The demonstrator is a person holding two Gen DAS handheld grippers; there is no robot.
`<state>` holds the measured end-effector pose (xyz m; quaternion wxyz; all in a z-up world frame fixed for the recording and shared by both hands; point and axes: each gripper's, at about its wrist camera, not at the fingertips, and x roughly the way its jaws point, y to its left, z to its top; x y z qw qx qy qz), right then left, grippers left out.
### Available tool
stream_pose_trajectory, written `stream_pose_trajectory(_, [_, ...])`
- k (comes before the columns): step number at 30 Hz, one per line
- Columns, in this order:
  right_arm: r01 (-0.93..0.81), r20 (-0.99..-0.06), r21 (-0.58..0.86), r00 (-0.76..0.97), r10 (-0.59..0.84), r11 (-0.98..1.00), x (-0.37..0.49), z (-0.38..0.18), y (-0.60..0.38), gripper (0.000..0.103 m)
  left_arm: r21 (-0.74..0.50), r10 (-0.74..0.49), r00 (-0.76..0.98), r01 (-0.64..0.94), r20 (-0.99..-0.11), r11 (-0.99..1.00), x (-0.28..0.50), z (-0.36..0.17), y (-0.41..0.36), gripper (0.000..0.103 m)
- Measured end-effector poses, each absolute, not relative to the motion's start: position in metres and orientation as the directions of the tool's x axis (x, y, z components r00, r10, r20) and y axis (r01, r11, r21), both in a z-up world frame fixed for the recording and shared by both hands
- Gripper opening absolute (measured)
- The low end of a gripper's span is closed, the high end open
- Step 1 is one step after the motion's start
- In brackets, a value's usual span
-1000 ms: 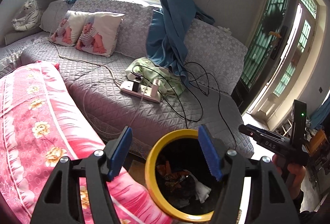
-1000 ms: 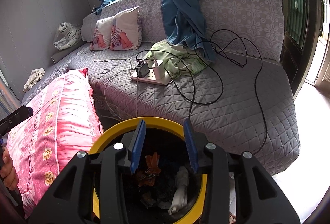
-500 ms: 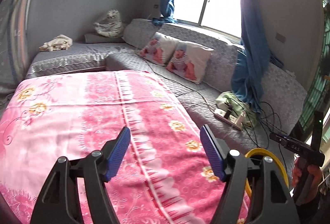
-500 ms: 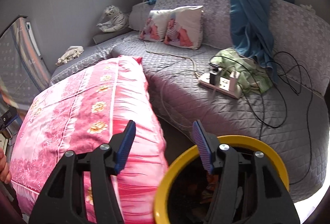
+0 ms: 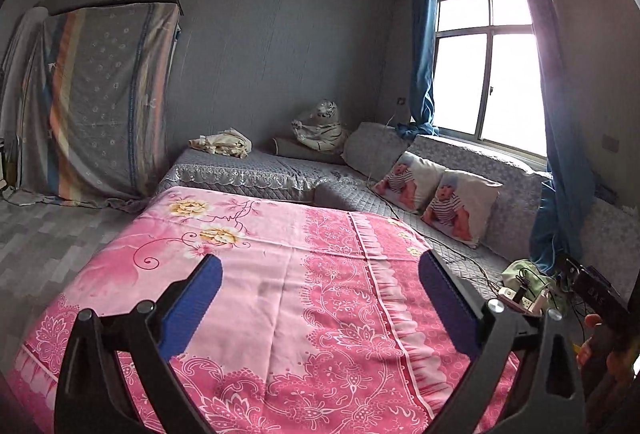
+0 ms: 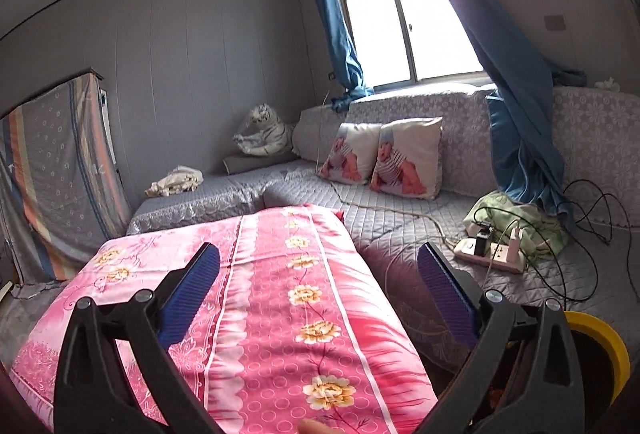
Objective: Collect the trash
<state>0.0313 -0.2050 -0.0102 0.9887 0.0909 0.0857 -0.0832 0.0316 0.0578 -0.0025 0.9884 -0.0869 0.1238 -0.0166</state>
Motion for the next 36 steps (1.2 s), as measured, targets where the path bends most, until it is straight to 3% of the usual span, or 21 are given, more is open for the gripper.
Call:
stream_pose_trajectory(3, [0.191,-0.128,0.150,0.977,-0.172,0.970,0.016,-0.006,-0.197,0.095,-0.115,-0.011,0.983,-0.010,-0.184,0.993,0.010,0.002,0.048,0.095])
stream_pose_trajectory(8, [0.212,-0.143,0.163,0.972,-0.189,0.964,0.000,-0.005,-0.190,0.095,-0.084,-0.008,0.990,-0.004,-0.142,0.996,-0.012,0.016,0.037,0.095])
stream_pose_trajectory(13, [0.228,-0.160,0.169,0.966,-0.202,0.959,-0.012,-0.009,-0.185,0.095,-0.143,-0.065,0.984,0.041,-0.168,0.989,-0.018,0.019,0.037,0.095])
stream_pose_trajectory(23, [0.277,-0.117,0.152,0.958,-0.261,0.949,-0.025,-0.019,-0.182,0.095,-0.121,-0.067,0.984,0.047,-0.167,0.992,-0.019,0.009,0.026,0.095])
stream_pose_trajectory(36, [0.270,-0.138,0.148,0.958,-0.250,0.951,-0.021,-0.024,-0.182,0.095,-0.134,-0.082,0.982,0.059,-0.170,0.989,-0.018,0.008,0.025,0.095])
